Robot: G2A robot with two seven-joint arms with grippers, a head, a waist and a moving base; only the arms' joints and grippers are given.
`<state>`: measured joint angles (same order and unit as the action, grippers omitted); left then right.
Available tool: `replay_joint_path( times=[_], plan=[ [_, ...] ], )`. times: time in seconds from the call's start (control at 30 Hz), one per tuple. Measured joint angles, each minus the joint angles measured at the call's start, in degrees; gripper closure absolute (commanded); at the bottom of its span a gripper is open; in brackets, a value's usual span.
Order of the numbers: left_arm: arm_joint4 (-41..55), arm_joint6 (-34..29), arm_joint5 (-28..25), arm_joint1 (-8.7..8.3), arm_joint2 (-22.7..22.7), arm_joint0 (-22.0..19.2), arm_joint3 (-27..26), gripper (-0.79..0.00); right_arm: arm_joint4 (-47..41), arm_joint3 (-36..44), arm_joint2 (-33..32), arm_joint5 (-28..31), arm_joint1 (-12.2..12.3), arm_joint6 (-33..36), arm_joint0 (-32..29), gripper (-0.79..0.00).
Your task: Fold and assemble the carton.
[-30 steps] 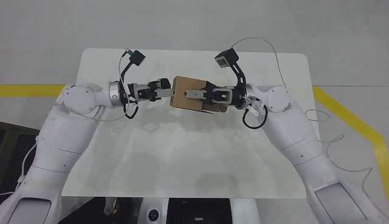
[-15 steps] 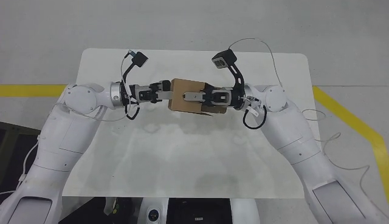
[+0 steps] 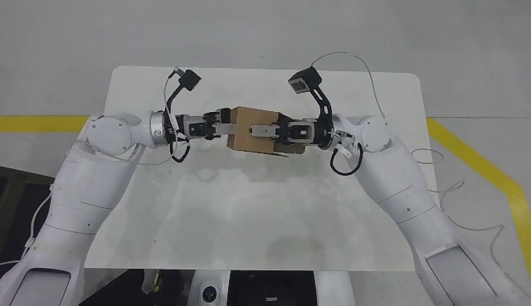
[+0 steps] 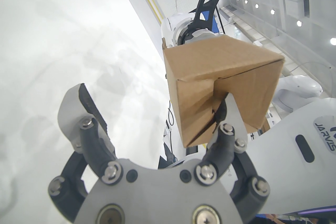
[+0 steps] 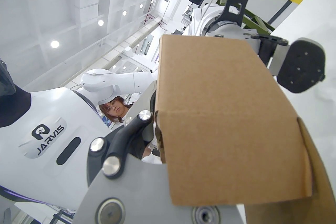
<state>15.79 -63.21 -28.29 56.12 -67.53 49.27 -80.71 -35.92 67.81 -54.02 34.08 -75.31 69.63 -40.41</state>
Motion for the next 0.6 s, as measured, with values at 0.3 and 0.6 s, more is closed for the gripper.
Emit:
replay_joint_path(
  times=[0.3, 0.6],
  plan=[
    [-5.53, 7.07, -1.39, -0.48, -3.12, 0.45, 0.32, -0.785, 8.63, -3.49, -0.26, -9.14, 0.80, -1.64, 0.13, 0.000],
    [-21.05, 17.07, -13.06, -0.51, -3.20, 3.41, -1.85, -0.785, 13.52, -12.19, 3.54, -14.87, -0.38, -2.71, 3.76, 0.000]
  ],
)
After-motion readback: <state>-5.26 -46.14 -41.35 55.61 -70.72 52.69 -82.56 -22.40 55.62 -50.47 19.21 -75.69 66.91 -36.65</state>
